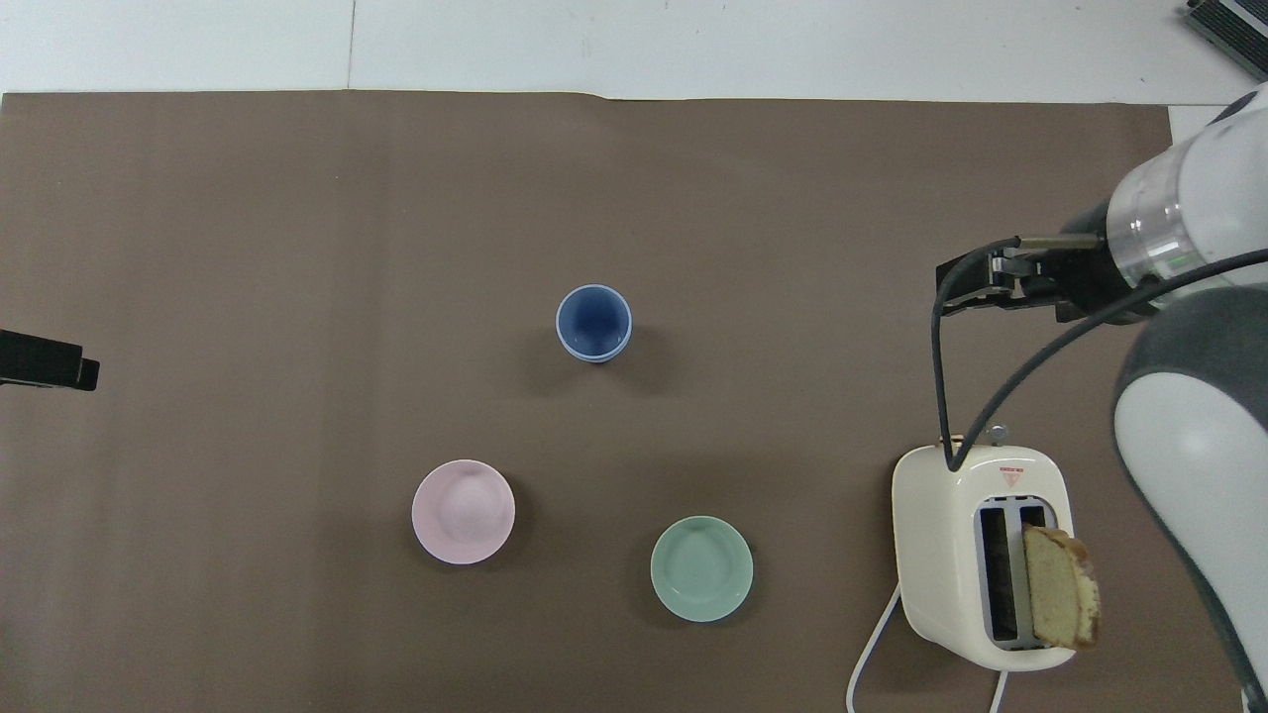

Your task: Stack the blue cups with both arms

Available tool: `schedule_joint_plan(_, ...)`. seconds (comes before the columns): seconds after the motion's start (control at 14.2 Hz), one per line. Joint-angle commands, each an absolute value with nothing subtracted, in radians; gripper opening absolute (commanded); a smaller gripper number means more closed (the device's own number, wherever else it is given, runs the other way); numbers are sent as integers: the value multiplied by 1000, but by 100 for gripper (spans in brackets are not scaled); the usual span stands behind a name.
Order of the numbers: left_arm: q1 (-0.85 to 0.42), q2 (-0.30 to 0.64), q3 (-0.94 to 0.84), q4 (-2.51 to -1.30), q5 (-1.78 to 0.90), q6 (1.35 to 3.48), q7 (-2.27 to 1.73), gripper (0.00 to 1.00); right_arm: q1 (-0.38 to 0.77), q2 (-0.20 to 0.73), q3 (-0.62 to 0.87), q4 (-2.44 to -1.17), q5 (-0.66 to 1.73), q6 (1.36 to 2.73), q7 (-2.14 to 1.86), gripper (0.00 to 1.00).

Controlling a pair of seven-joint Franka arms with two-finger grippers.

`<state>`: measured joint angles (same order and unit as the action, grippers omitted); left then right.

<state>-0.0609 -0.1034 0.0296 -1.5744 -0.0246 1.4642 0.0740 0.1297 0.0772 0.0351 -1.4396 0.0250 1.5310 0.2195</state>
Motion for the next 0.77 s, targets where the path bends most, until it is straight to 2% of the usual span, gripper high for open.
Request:
schedule_joint_plan(0.0, -55, -124, 25, -1591, -12, 1459, 64, 100, 106, 46, -6, -1462, 18, 1511, 73, 100)
schedule_joint_plan(0.28, -55, -124, 25, -1592, -12, 1459, 64, 100, 95, 31, -93, -1460, 40, 1514, 14, 100)
schedule_joint_plan(0.7, -55, -124, 25, -1592, -12, 1459, 64, 100, 63, 18, -91, -1466, 40, 1506, 20, 100)
